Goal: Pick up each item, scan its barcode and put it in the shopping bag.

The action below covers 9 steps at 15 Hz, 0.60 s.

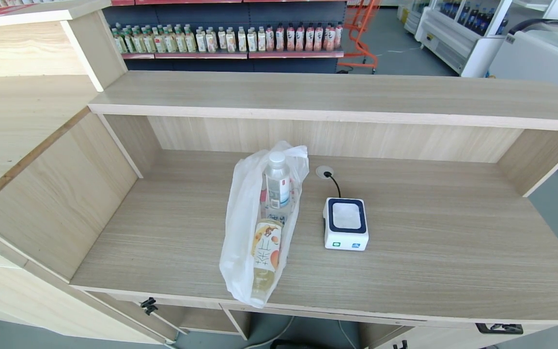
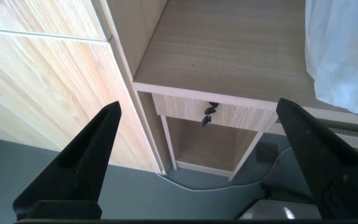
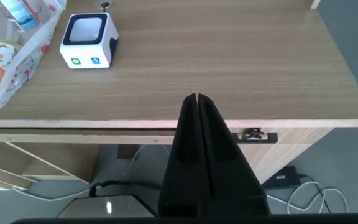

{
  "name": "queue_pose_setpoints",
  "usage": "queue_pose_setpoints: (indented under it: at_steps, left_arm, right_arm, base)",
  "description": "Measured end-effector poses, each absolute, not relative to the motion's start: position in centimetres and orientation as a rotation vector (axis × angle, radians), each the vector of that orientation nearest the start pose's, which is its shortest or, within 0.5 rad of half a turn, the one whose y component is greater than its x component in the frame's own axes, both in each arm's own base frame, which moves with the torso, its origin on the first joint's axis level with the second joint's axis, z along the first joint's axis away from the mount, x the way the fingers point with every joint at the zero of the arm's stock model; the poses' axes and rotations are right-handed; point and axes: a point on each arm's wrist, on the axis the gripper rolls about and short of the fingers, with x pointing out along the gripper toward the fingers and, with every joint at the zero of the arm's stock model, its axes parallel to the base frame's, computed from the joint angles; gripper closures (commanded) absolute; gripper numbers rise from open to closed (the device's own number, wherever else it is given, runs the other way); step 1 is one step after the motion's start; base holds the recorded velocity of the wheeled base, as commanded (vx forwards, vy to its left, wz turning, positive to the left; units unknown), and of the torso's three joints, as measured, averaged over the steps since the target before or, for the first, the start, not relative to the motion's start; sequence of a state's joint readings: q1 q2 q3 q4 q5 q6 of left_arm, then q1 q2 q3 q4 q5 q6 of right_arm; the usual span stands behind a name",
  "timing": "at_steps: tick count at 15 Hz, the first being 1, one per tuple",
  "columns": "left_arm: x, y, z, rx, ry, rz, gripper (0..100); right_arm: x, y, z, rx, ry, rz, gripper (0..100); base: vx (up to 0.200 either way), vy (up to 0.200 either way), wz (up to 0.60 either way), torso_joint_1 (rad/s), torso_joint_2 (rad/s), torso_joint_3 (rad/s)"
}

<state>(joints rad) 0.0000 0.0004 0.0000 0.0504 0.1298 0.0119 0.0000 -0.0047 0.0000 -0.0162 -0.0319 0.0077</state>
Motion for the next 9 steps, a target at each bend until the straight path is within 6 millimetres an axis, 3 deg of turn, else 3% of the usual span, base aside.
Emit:
queue_pose_setpoints:
  at_steps: [2,3,8,9]
  left_arm:
    - [-2.31,0.29,7.03,0.025,0.052,0.129,0]
    - [-2.31,0.29,7.03,0.024,0.052,0.128,0]
    - [-2.31,0.29,7.03,0.019,0.052,0.13,0]
    - [-2.31,0.3,7.03,0.018,0.052,0.128,0]
  right_arm:
    - [-2.32,-0.07,7.7,0.008,-0.02,-0.032,100]
    - [-2.32,-0.07,7.72,0.008,-0.022,-0.032,100]
    - [-2.31,-0.07,7.7,0.008,-0.02,-0.032,100]
    - [-2.32,-0.07,7.73,0.008,-0.021,-0.032,100]
  base:
    - [0.2,-0.2,0.0,0.0,0.0,0.005]
    - [0.0,-0.2,0.0,-0.007,0.0,0.012]
    - [0.0,0.0,0.0,0.0,0.0,0.0]
    - [0.2,0.0,0.0,-0.007,0.0,0.002]
